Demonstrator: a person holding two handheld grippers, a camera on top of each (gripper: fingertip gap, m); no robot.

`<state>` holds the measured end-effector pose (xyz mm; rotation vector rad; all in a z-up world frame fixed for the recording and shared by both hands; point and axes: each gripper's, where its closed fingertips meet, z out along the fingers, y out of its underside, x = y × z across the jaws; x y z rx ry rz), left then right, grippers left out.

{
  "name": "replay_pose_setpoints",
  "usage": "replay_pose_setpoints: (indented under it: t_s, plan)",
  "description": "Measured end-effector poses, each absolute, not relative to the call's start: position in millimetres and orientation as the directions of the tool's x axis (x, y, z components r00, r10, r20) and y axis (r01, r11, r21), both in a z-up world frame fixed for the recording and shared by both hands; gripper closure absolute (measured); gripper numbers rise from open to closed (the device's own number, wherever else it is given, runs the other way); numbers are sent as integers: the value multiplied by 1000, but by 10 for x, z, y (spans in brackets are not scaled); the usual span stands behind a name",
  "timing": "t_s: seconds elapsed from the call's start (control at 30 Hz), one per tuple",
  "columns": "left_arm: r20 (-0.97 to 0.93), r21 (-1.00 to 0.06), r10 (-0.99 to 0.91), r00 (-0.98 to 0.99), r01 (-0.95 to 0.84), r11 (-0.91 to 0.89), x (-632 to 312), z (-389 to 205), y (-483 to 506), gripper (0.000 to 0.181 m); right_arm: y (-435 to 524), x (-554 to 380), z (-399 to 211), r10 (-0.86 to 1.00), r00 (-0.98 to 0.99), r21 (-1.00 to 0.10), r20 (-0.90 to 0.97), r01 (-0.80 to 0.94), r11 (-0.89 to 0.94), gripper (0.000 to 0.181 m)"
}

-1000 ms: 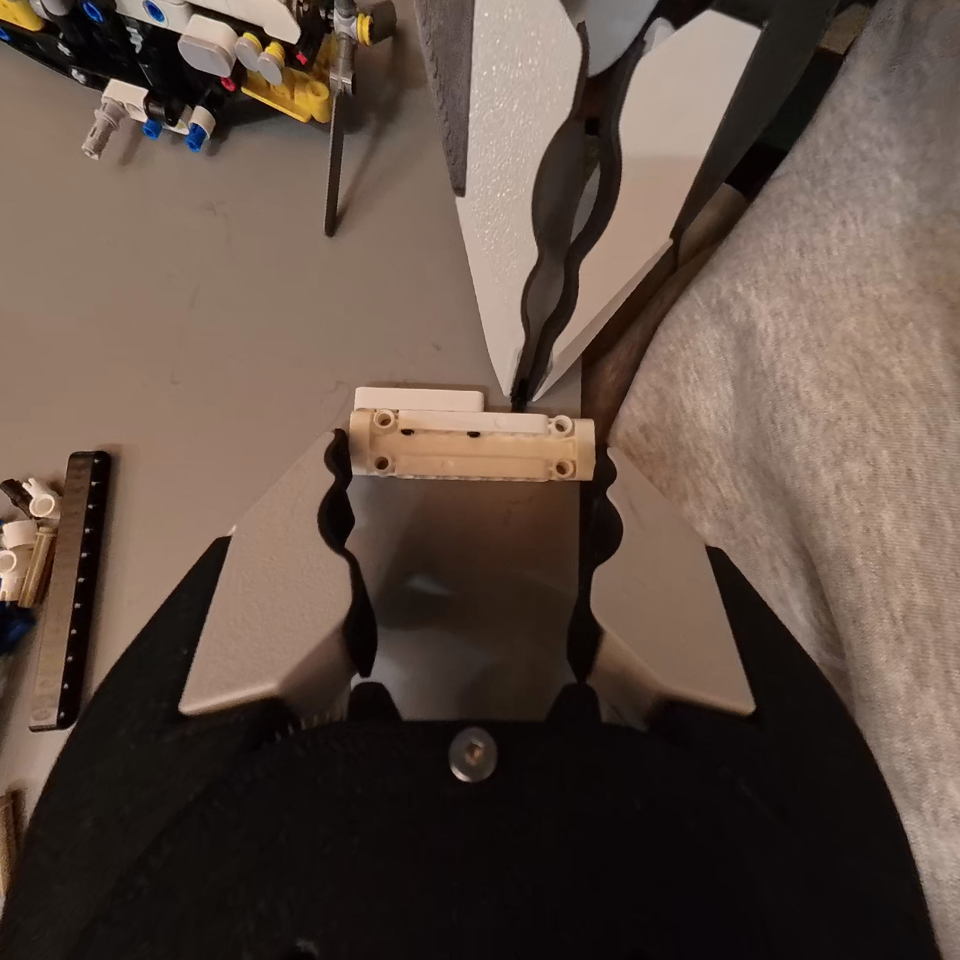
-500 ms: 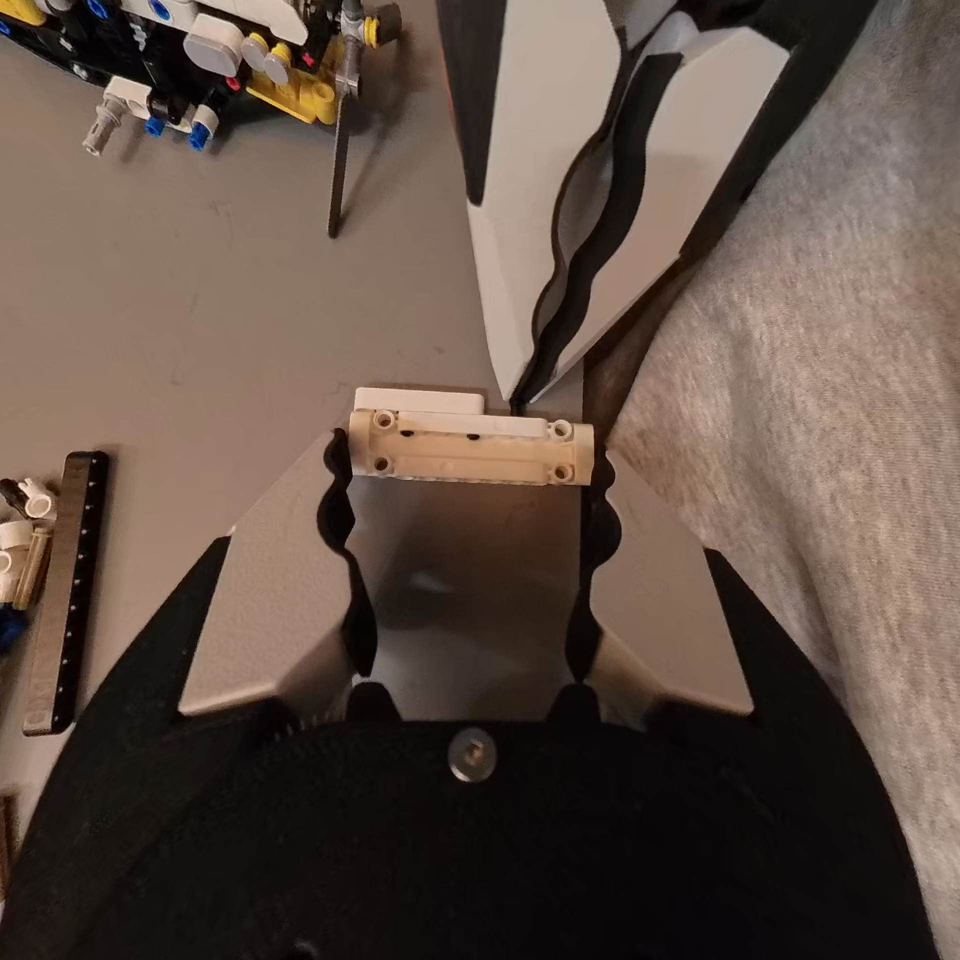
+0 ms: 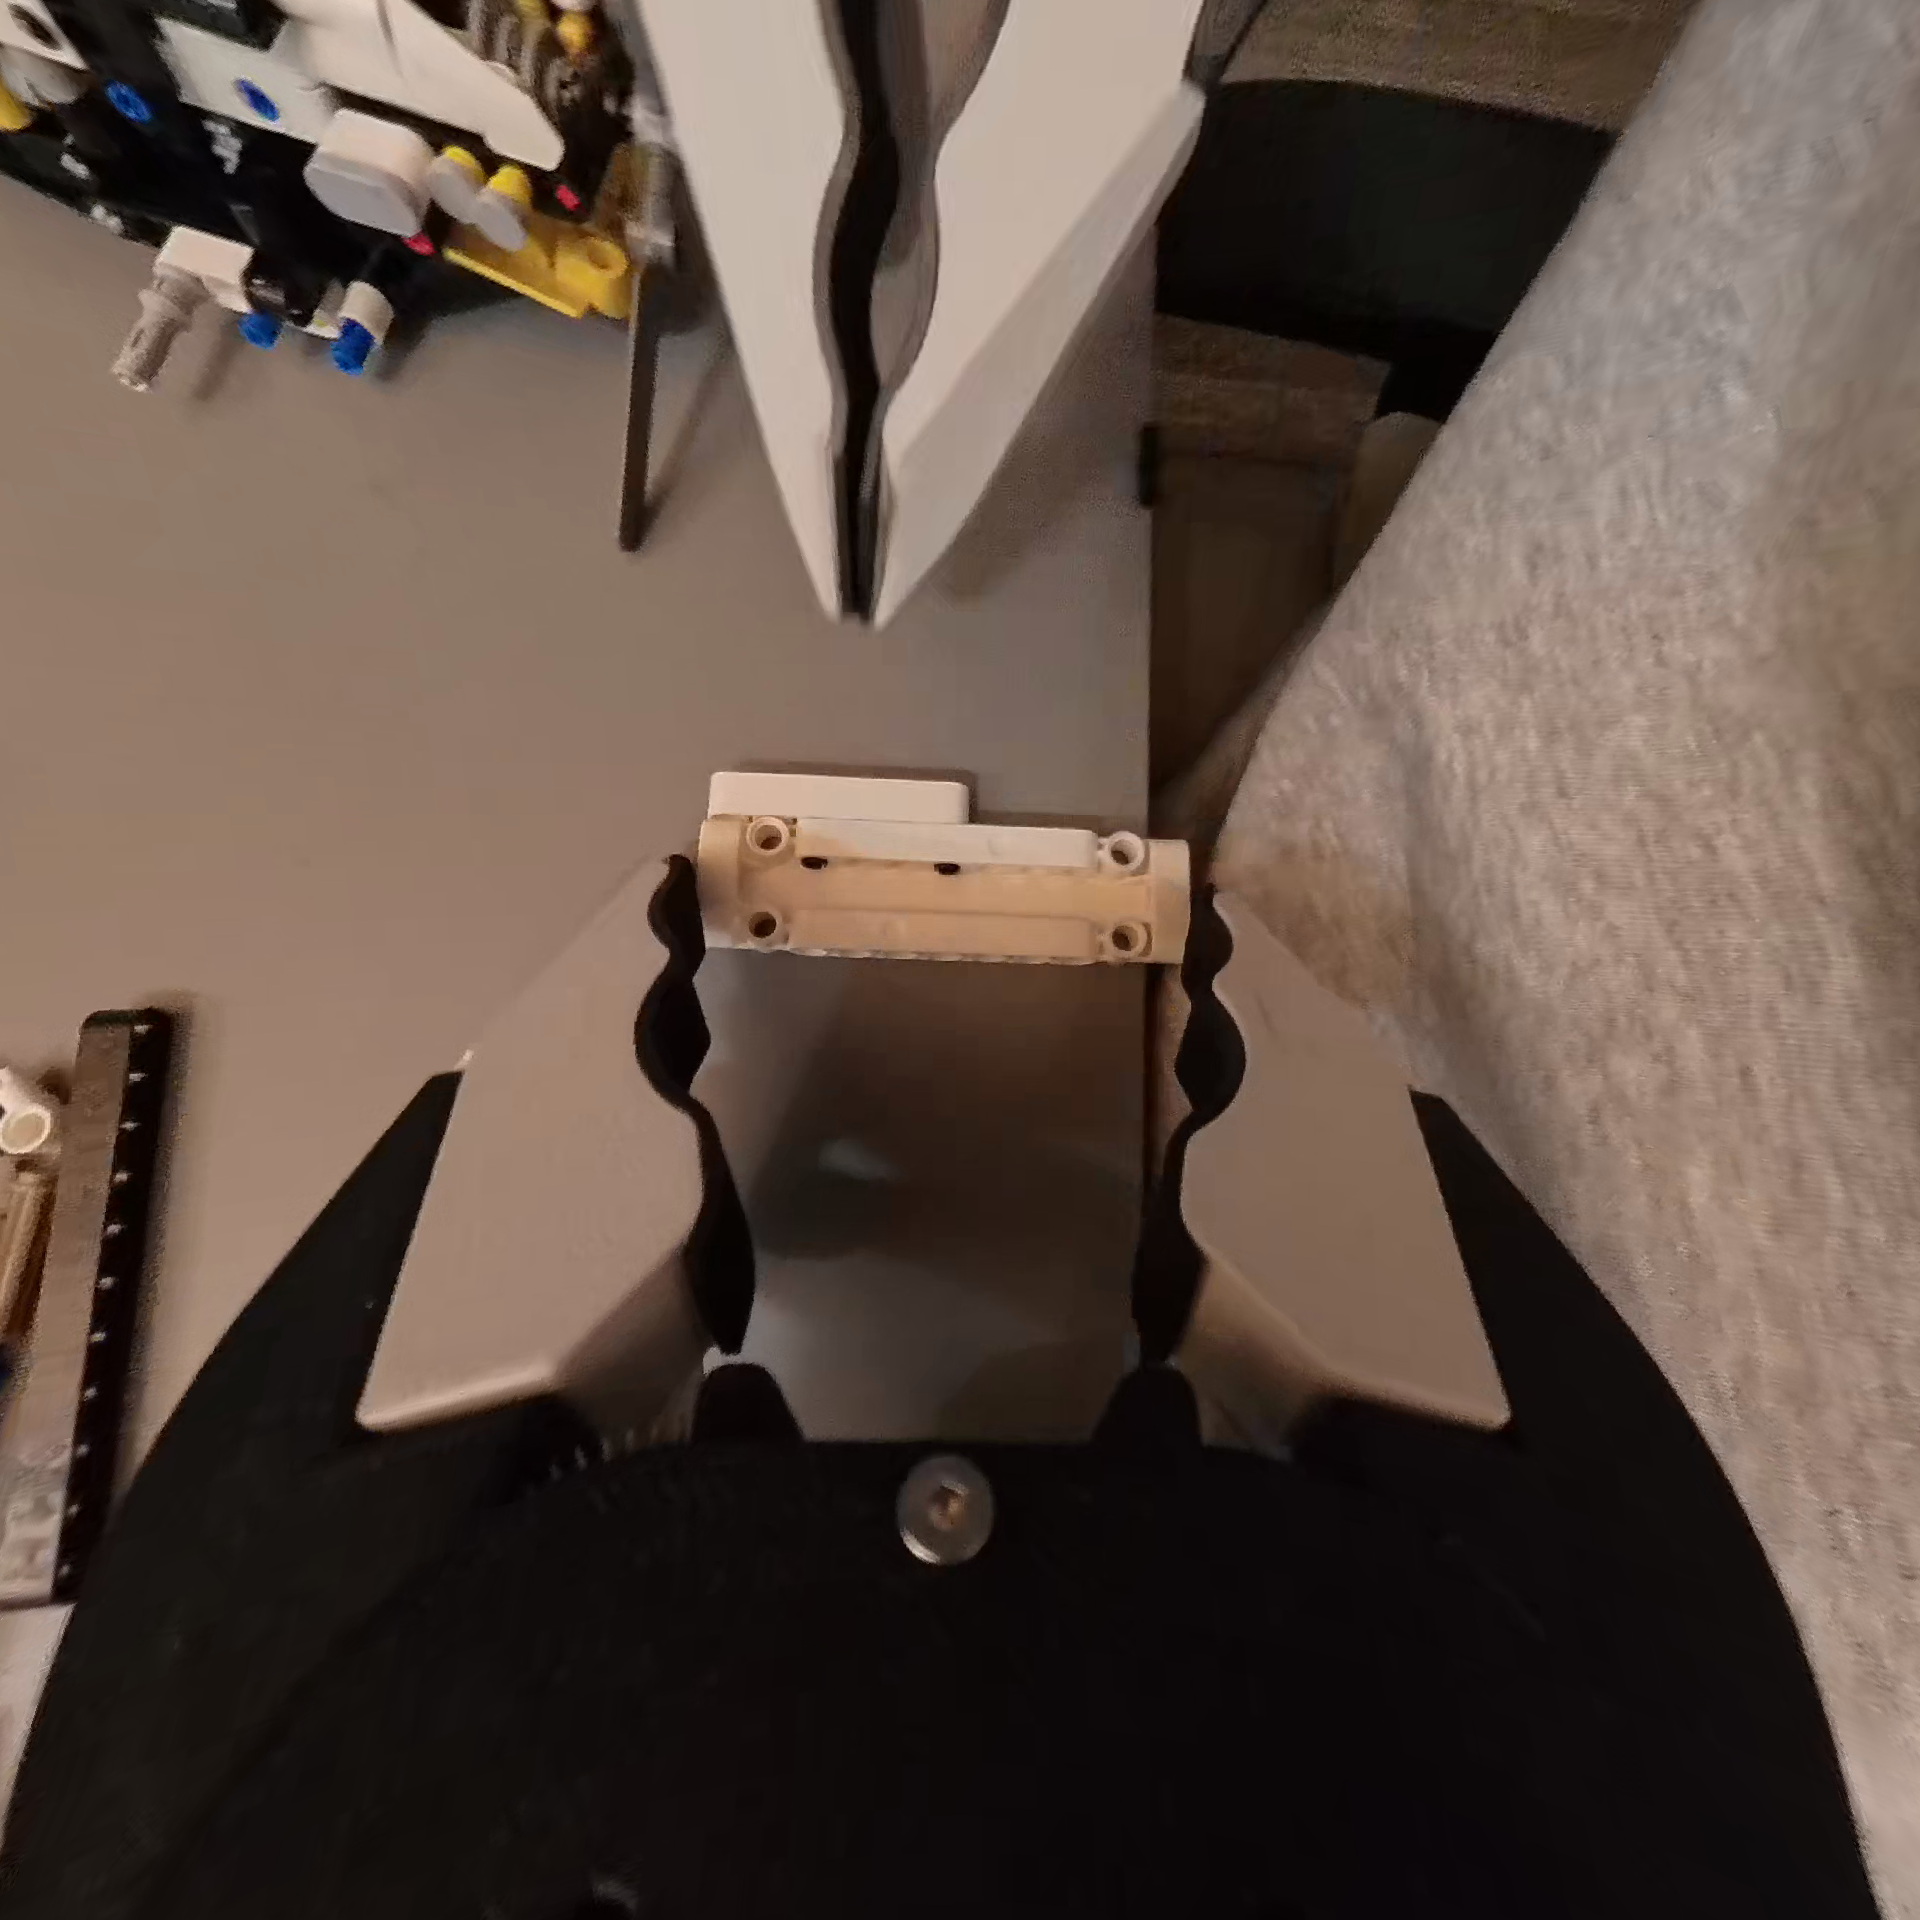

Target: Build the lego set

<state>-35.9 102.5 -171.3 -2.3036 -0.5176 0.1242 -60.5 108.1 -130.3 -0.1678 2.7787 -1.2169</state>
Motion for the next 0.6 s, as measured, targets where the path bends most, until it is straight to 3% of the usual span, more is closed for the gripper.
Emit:
replay_pose_setpoints:
  t_s: [0.2, 0.37, 0.6]
  plan:
    - [86, -707, 433, 897, 361, -608, -435, -1701, 993, 88, 1171, -554, -1183, -9, -997, -831, -75, 58, 553, 181]
    - [70, -705, 442, 894, 358, -612, -447, -1705, 985, 88, 1661, -893, -982, 194, -975, -834, 112, 14, 552, 181]
    - [73, -707, 440, 895, 358, -611, -449, -1702, 984, 88, 2030, -717, -948, 204, -979, -839, -13, 122, 530, 180]
